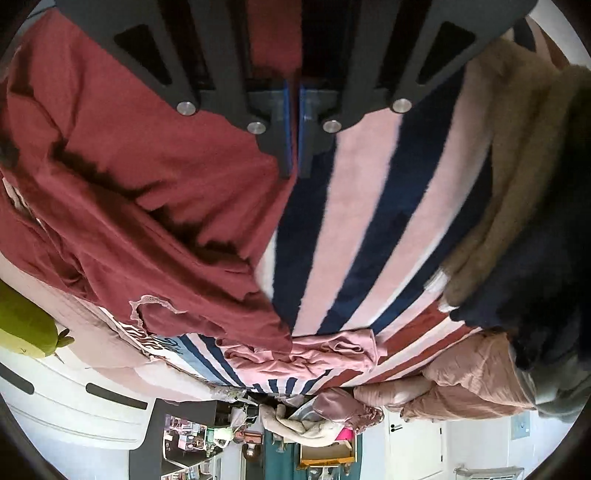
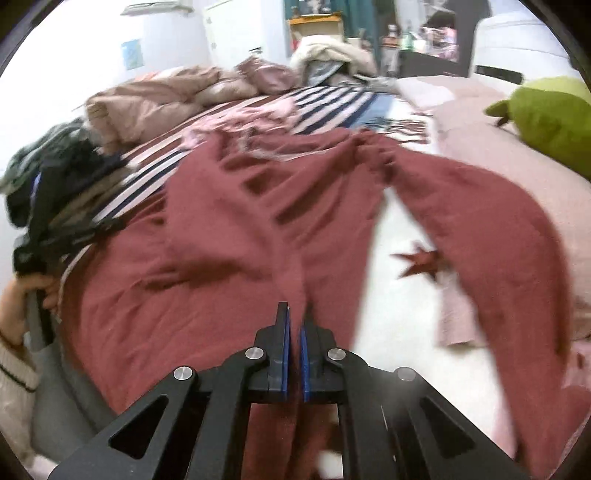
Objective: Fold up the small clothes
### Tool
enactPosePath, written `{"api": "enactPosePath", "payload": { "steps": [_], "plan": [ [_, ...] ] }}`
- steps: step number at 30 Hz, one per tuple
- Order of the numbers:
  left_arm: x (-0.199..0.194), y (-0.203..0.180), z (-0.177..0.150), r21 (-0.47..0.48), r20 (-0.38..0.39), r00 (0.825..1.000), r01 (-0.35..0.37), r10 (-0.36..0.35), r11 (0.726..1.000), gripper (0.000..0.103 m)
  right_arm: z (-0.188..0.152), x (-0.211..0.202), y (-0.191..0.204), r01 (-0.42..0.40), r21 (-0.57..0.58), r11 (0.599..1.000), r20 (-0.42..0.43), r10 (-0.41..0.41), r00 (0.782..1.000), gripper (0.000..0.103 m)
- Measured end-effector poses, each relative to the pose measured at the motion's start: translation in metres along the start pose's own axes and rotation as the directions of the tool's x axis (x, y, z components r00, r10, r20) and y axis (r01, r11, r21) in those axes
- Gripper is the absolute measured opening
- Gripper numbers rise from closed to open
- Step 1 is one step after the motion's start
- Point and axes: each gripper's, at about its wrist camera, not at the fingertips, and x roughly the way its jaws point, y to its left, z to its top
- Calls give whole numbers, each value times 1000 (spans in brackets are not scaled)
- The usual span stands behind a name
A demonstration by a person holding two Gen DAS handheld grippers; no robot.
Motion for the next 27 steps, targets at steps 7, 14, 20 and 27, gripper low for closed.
{"api": "enactPosePath", "payload": {
  "steps": [7, 14, 20, 27],
  "plan": [
    [-23, -1, 3, -52, 63, 997, 38, -35, 998, 53, -8, -18, -19, -15, 67, 998, 45, 12, 999, 12],
    [-73, -10, 12, -63, 202, 972, 132, -117, 989, 64, -26, -50, -61, 176, 175, 969, 63, -190, 980, 54],
    [-96, -33, 19, -47, 281, 949, 161, -142, 986, 76, -61, -81, -96, 367, 297, 882, 79, -406, 911, 64],
    [-117, -55, 22, -24, 313, 931, 205, -188, 978, 91, -87, -79, -117, 193, 416, 888, 57, -238, 970, 67]
  ]
}}
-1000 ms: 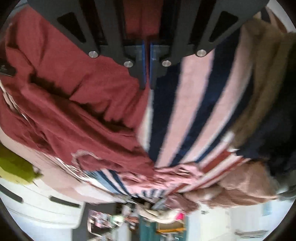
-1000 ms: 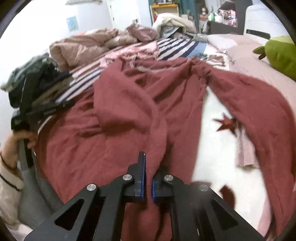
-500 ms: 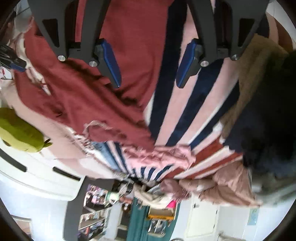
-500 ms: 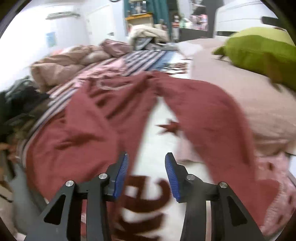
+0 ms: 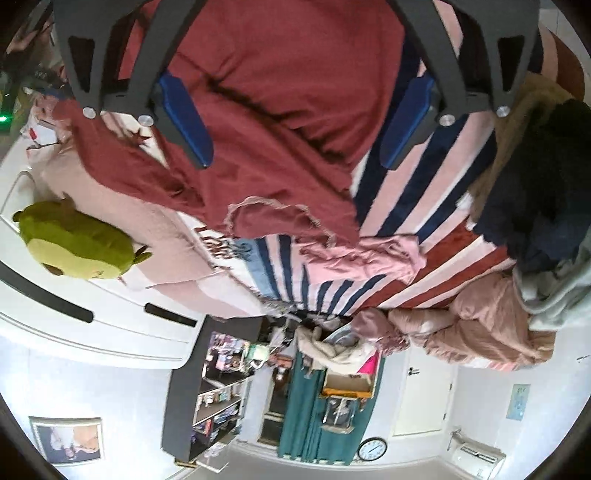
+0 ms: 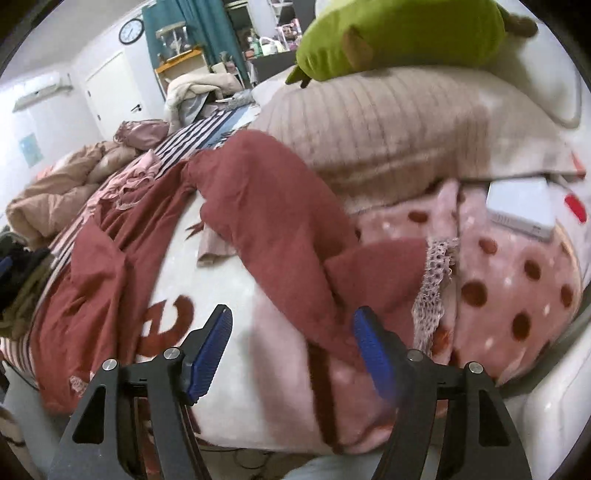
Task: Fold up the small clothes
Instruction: 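Grasp the lace-trimmed sleeve cuff with the right tool and lift it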
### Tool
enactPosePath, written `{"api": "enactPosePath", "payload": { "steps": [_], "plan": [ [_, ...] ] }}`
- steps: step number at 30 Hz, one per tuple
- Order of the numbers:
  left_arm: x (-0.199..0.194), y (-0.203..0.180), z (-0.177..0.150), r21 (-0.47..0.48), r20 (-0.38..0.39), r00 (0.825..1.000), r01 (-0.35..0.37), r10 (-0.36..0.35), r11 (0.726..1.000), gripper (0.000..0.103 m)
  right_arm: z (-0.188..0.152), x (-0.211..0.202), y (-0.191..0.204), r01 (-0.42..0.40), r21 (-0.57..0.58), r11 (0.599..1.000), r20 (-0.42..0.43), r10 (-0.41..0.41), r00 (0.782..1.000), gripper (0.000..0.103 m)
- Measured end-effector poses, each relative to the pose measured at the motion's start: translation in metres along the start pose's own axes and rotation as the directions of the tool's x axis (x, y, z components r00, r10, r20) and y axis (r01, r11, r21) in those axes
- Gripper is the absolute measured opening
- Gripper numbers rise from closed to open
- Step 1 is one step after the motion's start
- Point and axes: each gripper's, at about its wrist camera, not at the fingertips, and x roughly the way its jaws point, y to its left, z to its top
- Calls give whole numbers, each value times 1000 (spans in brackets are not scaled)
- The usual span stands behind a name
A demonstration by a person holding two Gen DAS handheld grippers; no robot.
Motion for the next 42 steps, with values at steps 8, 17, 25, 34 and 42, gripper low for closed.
{"api": "enactPosePath", "payload": {
  "steps": [8, 17, 25, 34, 42],
  "plan": [
    [-21, -9, -4, 50, 22, 1000, -2, 1, 999, 92, -7, -30, -22, 125, 56, 991, 105, -130, 986, 63],
    [-25, -6, -4, 44, 34, 999, 19, -21, 999, 93, 4, -45, -38, 178, 85, 980, 152, -190, 970, 73],
    [-26, -17, 1, 47, 40, 997, 59, -61, 997, 93, 8, -6, -18, 206, -164, 965, 51, -200, 979, 53],
    [-33, -38, 5, 85, 66, 994, 81, -86, 993, 93, 12, -48, -29, 245, -93, 965, 236, -217, 947, 1],
    [-40, -24, 3, 86, 69, 995, 60, -66, 994, 93, 47, -100, 45, 15, -177, 984, 394, 57, 917, 1]
  ]
}}
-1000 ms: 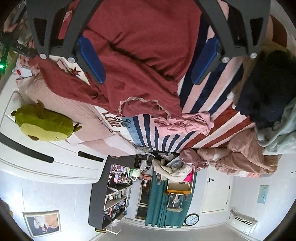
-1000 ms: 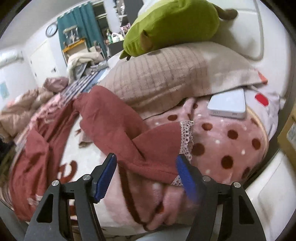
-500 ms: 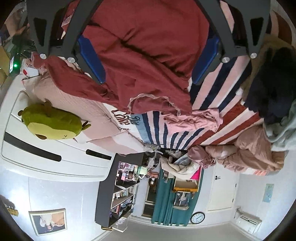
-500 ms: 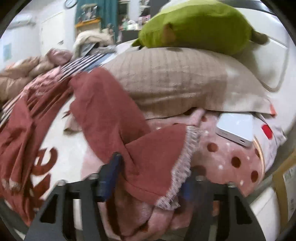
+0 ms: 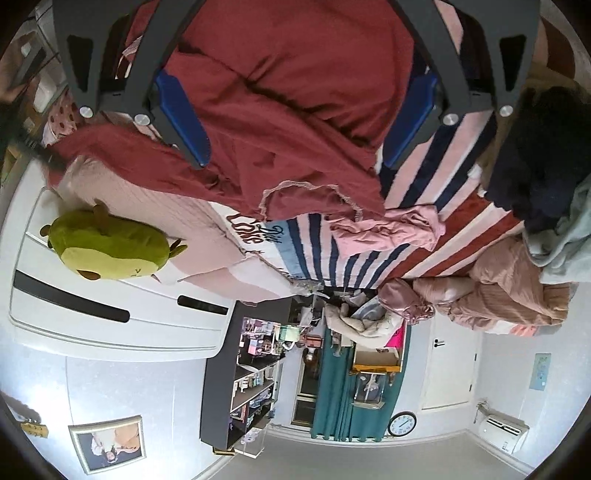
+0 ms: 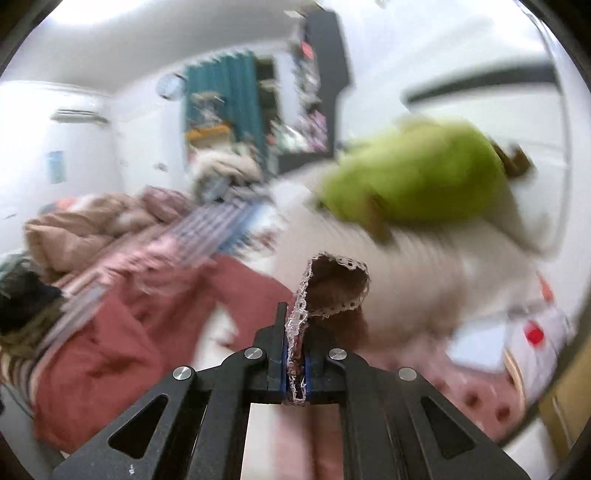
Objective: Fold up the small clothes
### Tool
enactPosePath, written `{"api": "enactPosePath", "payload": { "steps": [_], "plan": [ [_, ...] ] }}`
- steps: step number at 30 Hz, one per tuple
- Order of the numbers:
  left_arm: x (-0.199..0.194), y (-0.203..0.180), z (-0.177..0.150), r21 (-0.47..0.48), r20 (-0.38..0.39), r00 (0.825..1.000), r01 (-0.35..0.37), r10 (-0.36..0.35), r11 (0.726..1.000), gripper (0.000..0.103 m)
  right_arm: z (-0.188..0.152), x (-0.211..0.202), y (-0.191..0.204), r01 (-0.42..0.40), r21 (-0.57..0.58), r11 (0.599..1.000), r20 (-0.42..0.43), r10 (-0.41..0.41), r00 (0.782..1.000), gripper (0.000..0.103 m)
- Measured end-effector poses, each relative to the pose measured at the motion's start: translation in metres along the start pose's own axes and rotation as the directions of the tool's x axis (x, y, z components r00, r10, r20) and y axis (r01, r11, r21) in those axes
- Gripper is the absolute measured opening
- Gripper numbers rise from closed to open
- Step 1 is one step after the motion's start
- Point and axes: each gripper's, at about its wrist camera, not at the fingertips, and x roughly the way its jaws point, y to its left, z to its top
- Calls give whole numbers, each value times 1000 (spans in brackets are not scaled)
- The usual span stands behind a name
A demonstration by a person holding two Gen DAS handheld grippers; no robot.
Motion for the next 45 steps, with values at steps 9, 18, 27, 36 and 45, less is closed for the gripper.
{"api": "enactPosePath", "payload": {
  "steps": [9, 18, 27, 36, 45],
  "plan": [
    [-27, 41, -6, 26, 28, 992, -126, 125, 992, 93, 41, 9, 179, -431, -232, 872, -12, 441, 898, 1],
    [-38, 84, -21, -2, 12, 989, -146, 146, 989, 93, -79, 103, 280, -675, -191, 712, -443, 551, 707, 4],
    [-9, 73, -42, 23, -94, 996, -6, 8, 1000, 93, -78, 75, 234, -712, -18, 702, -438, 635, 636, 50],
    [74, 34, -80, 48, -326, 942, 106, -85, 993, 64, -41, 72, 137, -463, -49, 885, -290, 431, 854, 53],
    [90, 27, -79, 12, -345, 924, 178, -163, 984, 1, 7, 203, 87, -313, 77, 947, -392, 317, 863, 3]
  ]
}}
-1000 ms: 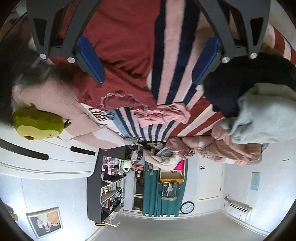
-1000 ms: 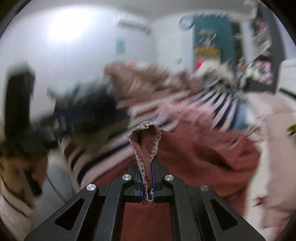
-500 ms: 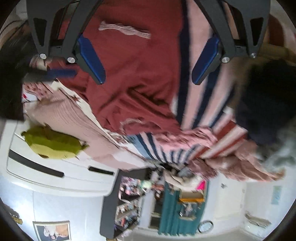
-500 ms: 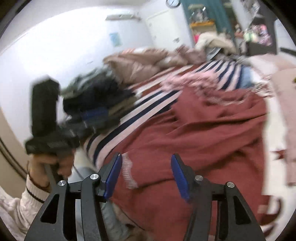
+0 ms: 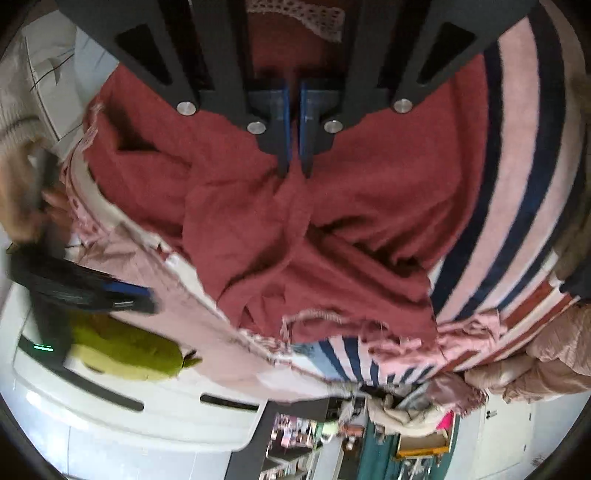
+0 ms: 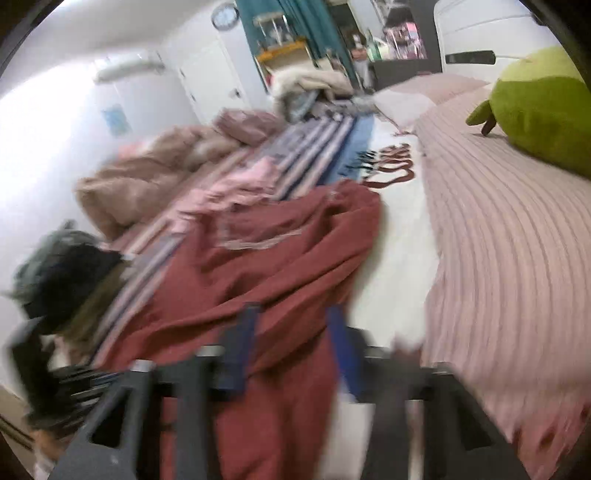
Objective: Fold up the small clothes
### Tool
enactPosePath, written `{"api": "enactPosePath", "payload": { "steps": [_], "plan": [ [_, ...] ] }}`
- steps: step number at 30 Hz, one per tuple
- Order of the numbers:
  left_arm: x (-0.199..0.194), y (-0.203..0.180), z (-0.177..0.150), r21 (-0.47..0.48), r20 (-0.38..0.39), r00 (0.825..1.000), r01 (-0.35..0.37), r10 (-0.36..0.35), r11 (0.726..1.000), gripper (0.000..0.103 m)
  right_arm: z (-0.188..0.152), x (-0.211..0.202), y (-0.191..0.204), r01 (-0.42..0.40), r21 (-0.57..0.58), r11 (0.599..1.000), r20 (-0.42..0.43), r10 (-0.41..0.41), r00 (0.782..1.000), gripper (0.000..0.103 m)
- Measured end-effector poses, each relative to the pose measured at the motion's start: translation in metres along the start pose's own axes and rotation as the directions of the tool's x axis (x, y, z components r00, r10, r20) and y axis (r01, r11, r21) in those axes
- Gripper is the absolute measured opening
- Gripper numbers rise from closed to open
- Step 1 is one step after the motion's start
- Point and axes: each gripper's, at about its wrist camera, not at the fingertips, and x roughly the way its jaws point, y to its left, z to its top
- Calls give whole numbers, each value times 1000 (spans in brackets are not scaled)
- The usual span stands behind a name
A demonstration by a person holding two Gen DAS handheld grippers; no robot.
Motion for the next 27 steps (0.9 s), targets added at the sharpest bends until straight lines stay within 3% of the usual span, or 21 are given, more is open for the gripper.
{"api": "enactPosePath", "payload": {
  "steps": [3, 7, 11, 16, 18, 22, 27],
  "plan": [
    [-16, 6, 9, -20, 57, 998, -21, 22, 1000, 1, 24, 45, -16, 91, 14, 996, -88, -90, 992, 4],
    [-34, 11, 18, -20, 111, 992, -63, 65, 998, 1, 34, 90, -23, 90, 32, 995, -172, -83, 982, 4],
    [-36, 20, 19, -15, 93, 991, -97, 98, 995, 1, 38, 111, -11, 80, 3, 997, -175, -78, 982, 4],
    [-31, 31, 7, -37, 42, 997, -63, 64, 997, 1, 51, 133, -7, 50, 8, 999, -166, -48, 985, 4],
    [-29, 32, 0, -45, 28, 998, -46, 47, 998, 1, 57, 135, -1, 32, 0, 1000, -147, -31, 989, 4],
    [-26, 39, -6, -26, 3, 993, -118, 118, 993, 1, 63, 131, 8, 12, 1, 1000, -111, -12, 994, 4],
    [-19, 52, -10, -49, -44, 994, -106, 104, 993, 2, 66, 128, 15, 41, -29, 999, -115, -44, 992, 4]
  ]
}}
